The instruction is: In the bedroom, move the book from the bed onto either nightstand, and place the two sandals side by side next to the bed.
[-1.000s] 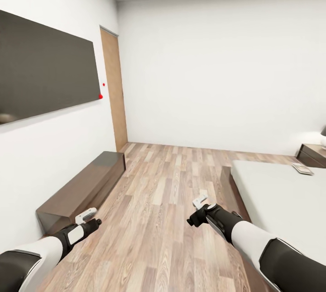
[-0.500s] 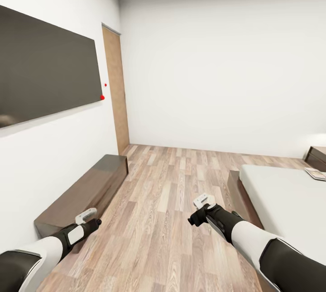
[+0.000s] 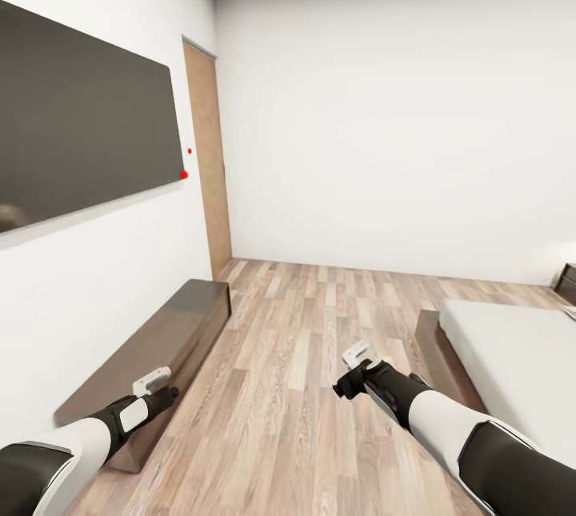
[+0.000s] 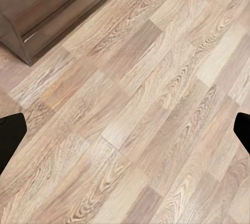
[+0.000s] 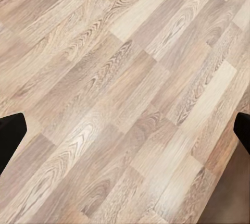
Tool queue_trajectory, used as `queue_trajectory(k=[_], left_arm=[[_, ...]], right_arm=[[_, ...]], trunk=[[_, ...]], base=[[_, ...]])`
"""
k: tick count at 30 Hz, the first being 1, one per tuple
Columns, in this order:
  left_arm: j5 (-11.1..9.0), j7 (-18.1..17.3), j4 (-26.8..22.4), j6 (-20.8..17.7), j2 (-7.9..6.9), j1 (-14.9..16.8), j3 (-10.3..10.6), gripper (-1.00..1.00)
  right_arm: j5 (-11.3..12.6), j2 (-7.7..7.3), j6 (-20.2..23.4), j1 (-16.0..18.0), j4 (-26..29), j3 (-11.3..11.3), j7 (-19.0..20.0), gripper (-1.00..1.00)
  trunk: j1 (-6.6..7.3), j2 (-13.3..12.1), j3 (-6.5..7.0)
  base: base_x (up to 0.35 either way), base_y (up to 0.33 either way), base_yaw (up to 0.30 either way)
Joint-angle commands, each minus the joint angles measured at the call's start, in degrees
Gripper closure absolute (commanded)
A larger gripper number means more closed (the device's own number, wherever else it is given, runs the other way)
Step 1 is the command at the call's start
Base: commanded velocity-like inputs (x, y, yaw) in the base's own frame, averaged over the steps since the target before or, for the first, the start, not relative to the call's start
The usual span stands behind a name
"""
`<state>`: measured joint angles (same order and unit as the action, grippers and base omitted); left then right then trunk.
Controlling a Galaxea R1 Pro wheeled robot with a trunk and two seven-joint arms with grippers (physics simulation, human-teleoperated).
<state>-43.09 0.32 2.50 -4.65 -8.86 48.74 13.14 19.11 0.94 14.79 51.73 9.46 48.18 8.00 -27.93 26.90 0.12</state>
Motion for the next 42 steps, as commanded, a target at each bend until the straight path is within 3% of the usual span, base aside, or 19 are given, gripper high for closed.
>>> queue_trajectory(k=[1,26,42], left_arm=[[-0.5,0.03,0.05,-0.18,0.0,0.03,0.48,-1.0],[-0.5,0.12,0.05,-0.18,0.08,0.03,0.49,-1.0],[-0.5,0.06,0.05,-0.24,0.02,0.03,0.46,-1.0]], right_arm=[[0.58,-0.01,0.23,0.04,0.04,0.45,0.01,-1.0],[0.66,-0.06,0.23,0.04,0.12,0.25,0.08,-1.0],[0.67,-0.06,0.23,0.04,0.13,0.17,0.09,-1.0]], trunk=[[-0.05,0.03,-0.02],[-0.05,0.03,-0.02],[-0.05,0.03,-0.02]], base=[[0.327,0.076,0.0],[0.34,0.011,-0.005],[0.344,0.015,-0.25]])
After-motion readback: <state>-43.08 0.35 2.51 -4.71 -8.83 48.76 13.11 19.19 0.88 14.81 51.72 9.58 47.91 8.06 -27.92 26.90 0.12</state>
